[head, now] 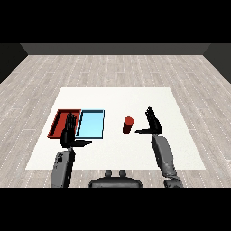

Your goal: Pick the red can and put it in the red box

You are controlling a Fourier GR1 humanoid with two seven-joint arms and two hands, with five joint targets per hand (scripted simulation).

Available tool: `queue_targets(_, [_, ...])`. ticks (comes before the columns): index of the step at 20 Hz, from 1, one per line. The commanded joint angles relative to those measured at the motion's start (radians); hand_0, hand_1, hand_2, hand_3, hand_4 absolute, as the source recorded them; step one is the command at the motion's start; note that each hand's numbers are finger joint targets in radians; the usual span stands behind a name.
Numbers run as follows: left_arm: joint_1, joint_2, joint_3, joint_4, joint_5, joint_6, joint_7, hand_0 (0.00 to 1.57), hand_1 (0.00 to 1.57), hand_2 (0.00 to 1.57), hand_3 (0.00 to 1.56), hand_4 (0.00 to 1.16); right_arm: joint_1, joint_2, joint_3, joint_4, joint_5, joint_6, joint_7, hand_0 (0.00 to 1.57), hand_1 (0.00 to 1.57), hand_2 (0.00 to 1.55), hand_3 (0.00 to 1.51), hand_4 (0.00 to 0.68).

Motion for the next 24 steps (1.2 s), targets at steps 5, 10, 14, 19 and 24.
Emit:
queue_targets(5, [0.024, 0.023, 0.026, -0.029, 0.026, -0.021, 0.013, 0.00, 0.00, 0.00, 0.00, 0.00, 0.042, 0.065, 0.063, -0.031, 0.004, -0.012, 0.020, 0.00, 0.00, 0.00, 0.00, 0.000])
queue_targets(10, [-0.036, -0.007, 0.005, 0.059, 0.008, -0.009, -0.027, 0.00, 0.00, 0.00, 0.00, 0.00, -0.066, 0.077, 0.019, 0.222, -0.006, 0.002, -0.110, 0.00, 0.00, 0.00, 0.00, 0.000])
queue_targets(14, [0.010, -0.002, 0.024, 0.097, 0.005, -0.023, -0.103, 0.00, 0.00, 0.00, 0.00, 0.00, -0.157, 0.094, 0.016, 0.321, -0.027, -0.020, -0.126, 0.00, 0.00, 0.00, 0.00, 0.000])
queue_targets(19, [0.030, -0.001, 0.000, -0.041, 0.004, 0.003, 0.014, 0.00, 0.00, 0.00, 0.00, 0.00, -0.129, 0.076, 0.024, 0.343, -0.018, 0.008, -0.148, 0.00, 0.00, 0.00, 0.00, 0.000])
queue_targets(24, [-0.007, -0.018, -0.010, 0.011, -0.018, 0.025, -0.015, 0.00, 0.00, 0.00, 0.00, 0.00, -0.185, 0.068, -0.004, 0.416, -0.037, 0.016, -0.164, 0.00, 0.00, 0.00, 0.00, 0.000])
